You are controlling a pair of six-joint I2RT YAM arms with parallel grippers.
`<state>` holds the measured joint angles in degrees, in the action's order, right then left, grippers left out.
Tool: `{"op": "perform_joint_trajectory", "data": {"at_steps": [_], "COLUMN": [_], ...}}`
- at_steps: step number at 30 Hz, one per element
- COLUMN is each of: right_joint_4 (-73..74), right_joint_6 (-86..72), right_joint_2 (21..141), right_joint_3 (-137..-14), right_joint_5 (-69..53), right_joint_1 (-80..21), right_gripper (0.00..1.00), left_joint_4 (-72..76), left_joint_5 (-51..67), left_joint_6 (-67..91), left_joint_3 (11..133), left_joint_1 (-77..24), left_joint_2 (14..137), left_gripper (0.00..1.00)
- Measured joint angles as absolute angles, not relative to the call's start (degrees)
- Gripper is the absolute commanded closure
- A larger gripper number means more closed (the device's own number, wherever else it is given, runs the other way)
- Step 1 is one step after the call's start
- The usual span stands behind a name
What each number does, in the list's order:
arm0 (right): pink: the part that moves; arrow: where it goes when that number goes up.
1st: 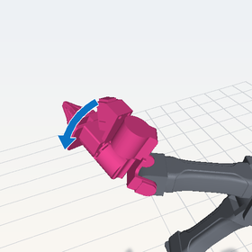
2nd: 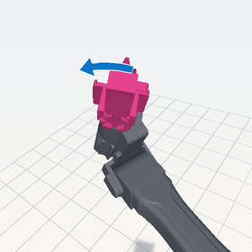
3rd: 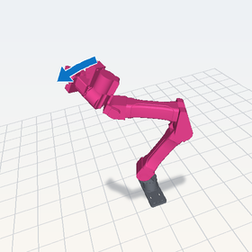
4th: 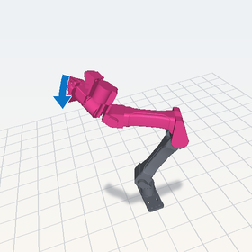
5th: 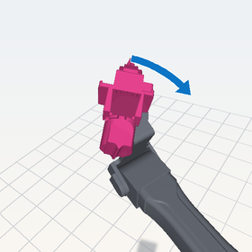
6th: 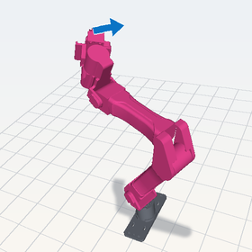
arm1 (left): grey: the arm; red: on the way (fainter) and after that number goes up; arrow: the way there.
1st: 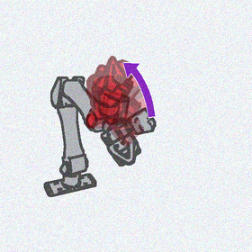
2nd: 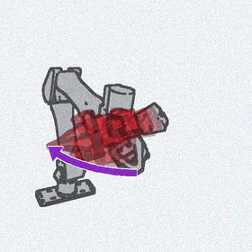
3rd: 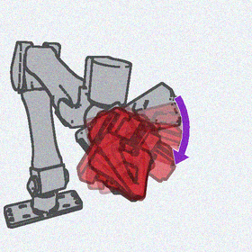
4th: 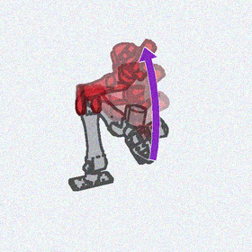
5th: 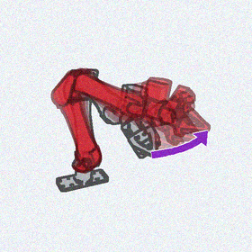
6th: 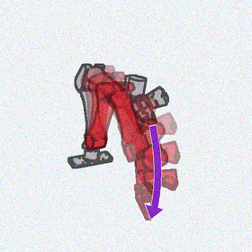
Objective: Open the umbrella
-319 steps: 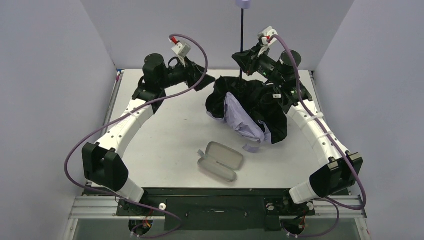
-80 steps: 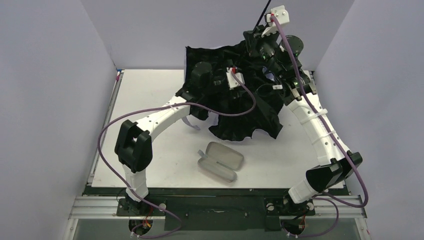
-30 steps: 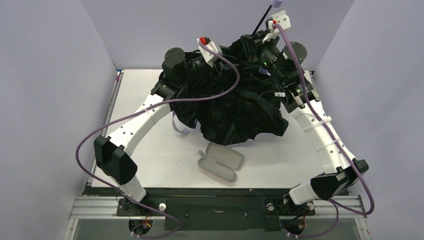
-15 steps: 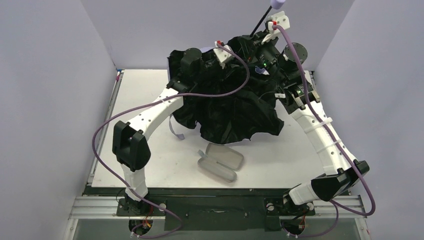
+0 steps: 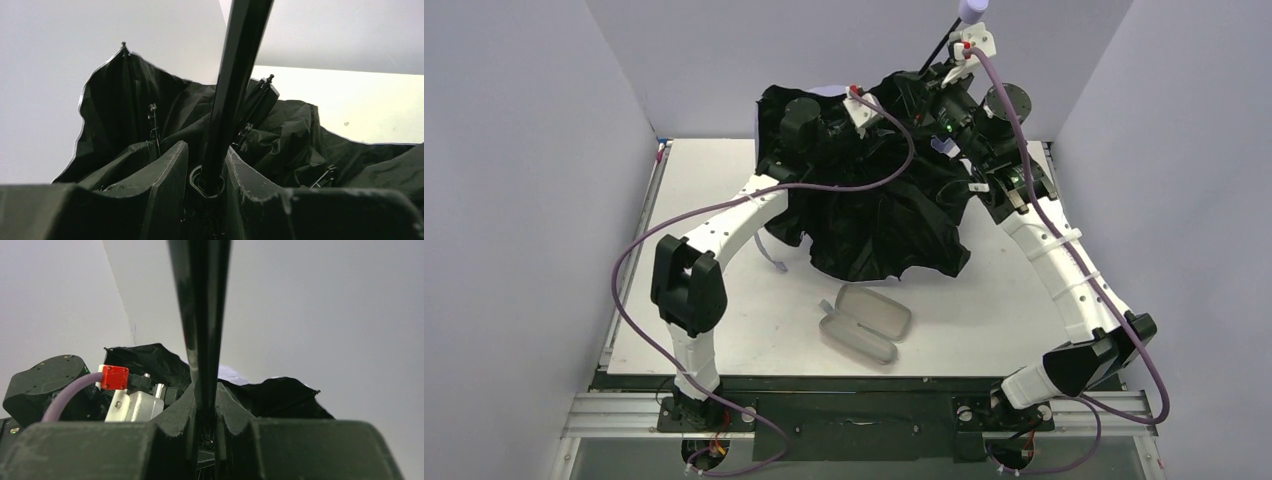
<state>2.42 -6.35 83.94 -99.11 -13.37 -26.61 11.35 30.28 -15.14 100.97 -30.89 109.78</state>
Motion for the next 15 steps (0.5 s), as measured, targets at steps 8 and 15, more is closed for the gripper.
{"op": "perform_joint_trajectory", "data": {"at_steps": [8,15], "right_joint_4": [2.20,0.43], "right_joint_6": [-6.70,-6.90], "right_joint_2": [85.03,84.95], "right_joint_3": [-100.09,-101.38], "right_joint_5": [-13.37,-14.83], "right_joint_1": [-26.57,-26.72], "right_gripper": [1.00,1.00], "left_joint_4": [11.84,11.09], "left_joint_5": [30.50,30.70], "left_joint_6": [-18.20,-18.63], "left_joint_3": [100.97,99.77], "left_joint_1": [-29.71,-27.11], "left_joint_2": [111.63,111.53], "left_gripper": [0.66,0.46]}}
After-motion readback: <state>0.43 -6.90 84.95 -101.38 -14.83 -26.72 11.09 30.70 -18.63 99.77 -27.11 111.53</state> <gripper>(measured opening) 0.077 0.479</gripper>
